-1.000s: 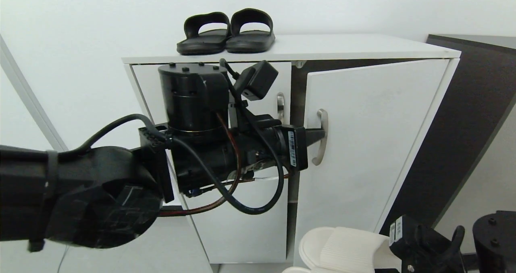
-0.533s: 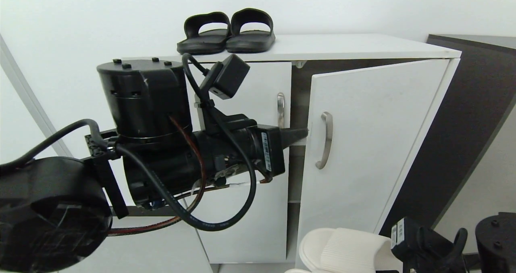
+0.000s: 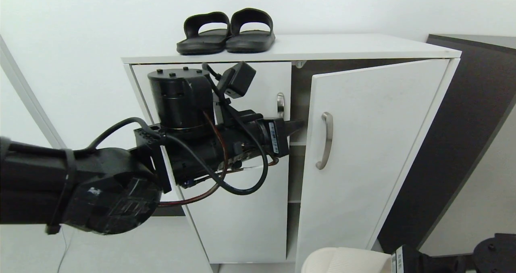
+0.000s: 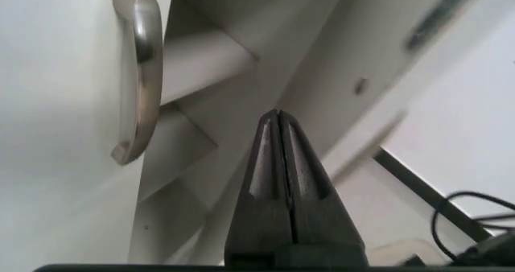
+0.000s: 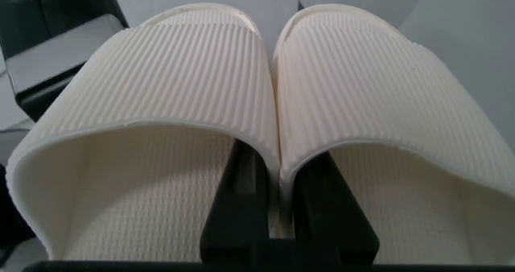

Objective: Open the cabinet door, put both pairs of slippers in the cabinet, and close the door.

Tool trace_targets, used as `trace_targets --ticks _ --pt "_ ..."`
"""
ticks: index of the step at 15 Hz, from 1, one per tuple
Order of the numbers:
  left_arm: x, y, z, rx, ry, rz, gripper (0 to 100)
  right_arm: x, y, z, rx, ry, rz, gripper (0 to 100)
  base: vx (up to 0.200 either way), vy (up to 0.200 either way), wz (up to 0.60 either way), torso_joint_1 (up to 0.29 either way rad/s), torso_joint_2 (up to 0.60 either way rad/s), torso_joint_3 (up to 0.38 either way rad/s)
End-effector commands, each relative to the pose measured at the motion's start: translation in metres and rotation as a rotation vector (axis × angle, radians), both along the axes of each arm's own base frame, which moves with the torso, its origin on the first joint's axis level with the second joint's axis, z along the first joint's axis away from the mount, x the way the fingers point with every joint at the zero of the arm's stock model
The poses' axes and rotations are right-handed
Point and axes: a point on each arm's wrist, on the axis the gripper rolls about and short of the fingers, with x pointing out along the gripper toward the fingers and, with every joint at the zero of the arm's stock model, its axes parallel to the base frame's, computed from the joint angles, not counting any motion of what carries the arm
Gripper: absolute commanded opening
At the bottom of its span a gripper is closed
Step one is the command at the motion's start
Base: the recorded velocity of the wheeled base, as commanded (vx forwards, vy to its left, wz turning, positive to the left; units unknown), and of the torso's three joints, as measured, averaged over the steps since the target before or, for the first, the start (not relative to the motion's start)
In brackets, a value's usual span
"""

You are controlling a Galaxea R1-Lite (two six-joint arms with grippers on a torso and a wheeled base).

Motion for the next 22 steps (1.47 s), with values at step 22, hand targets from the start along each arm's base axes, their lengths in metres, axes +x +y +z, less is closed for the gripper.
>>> trace_targets --ticks 22 --pt "-0.002 -0.039 -0.017 -0.114 -0.093 -0.079 0 0.006 0.01 -0.016 -0.086 0.017 0.001 0 -0.109 0.0 0.0 0.002 0.0 0.002"
